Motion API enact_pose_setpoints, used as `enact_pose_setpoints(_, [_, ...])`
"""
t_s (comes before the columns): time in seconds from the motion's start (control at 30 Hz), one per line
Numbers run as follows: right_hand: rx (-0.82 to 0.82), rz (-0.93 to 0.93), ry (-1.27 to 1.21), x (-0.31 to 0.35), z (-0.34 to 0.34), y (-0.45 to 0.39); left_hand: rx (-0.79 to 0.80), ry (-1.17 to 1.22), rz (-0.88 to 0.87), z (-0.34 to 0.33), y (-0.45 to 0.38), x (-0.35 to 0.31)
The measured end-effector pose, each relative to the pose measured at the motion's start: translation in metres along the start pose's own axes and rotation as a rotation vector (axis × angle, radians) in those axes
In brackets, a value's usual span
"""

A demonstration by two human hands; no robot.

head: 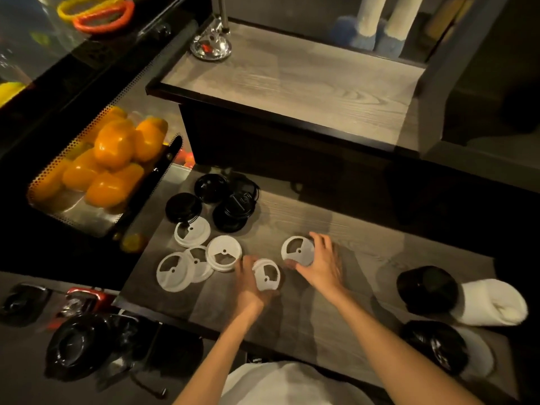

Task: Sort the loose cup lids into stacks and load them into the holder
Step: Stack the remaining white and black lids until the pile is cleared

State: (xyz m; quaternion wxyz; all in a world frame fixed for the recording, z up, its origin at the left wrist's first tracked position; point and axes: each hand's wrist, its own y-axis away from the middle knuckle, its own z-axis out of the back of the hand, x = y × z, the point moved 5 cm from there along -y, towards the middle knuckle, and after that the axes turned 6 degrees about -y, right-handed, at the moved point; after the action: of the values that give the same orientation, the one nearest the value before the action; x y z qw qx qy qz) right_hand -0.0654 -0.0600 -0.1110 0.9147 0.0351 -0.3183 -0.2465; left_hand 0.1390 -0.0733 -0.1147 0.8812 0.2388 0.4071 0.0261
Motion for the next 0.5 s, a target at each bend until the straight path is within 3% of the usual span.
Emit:
enact_pose_setpoints(0.13, [0.031,-0.005,0.121,0.011,-0.009,0.000,-0.017,0.283,-0.005,0.010,0.001,0.003])
enact_pose_setpoints(0.3, [-0.022,-0.059,-0.196,-0.002,0.008,0.015,0.092,0.870,0.175,0.017,0.007,-0.008])
enact_pose_setpoints(0.4, [-0.091,-0.032,-0.419,0.005,0.033,0.034,0.203,1.057,0.171,0.014,0.011,-0.018])
enact_pose_setpoints(0.5, [-0.097,0.033,-0.471,0.025,0.053,0.053,0.326,1.190,0.147,0.009,0.016,-0.031])
